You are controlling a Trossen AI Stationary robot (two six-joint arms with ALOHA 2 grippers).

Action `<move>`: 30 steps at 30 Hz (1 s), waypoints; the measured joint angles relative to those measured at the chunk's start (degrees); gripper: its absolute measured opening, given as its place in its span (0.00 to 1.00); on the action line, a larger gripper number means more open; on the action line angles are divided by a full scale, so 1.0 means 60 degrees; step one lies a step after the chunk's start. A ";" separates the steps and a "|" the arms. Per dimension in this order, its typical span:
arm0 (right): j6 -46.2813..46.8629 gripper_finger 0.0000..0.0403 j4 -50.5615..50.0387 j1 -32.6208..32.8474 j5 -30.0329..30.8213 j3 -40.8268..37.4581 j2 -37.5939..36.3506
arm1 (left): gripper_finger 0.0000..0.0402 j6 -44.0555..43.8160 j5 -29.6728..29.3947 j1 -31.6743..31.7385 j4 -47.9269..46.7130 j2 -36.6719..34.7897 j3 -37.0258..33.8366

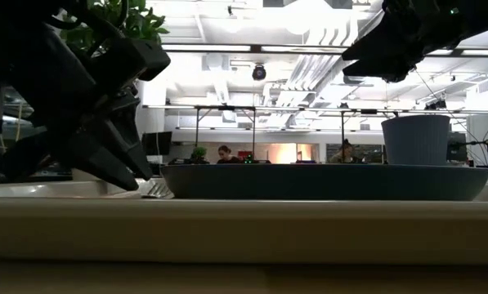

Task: Pick and place plate/cup/fork/spoon on tray
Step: Return to Home Position

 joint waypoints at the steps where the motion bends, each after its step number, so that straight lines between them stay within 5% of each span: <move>1: 0.0000 0.62 0.0000 0.0000 -0.0001 0.0000 0.0000 | 0.20 0.0241 0.0008 0.0048 -0.0010 -0.0059 -0.0003; 9: 0.0000 0.62 0.0015 0.0000 0.0003 0.0000 0.0000 | 0.28 0.3553 -0.0061 0.0711 -0.0146 -0.1860 -0.0011; 17: -0.0313 0.62 0.0183 0.0000 0.0057 0.0000 0.0000 | 0.28 1.1159 -0.0546 0.1385 -0.0044 -0.5534 -0.0004; 23: -0.0776 0.62 0.0525 -0.0004 0.0310 0.0000 -0.0004 | 0.18 1.5701 -0.1245 0.1427 0.0673 -0.7336 -0.0424; 26: -0.0878 0.61 0.0592 -0.0004 0.0317 0.0000 -0.0004 | 0.07 1.6838 -0.0268 0.1923 0.2302 -0.7917 -0.1693; 30: -0.1069 0.55 0.0560 0.0000 0.0497 0.0000 -0.0075 | 0.02 1.7306 0.2390 0.3501 0.4707 -0.8283 -0.3524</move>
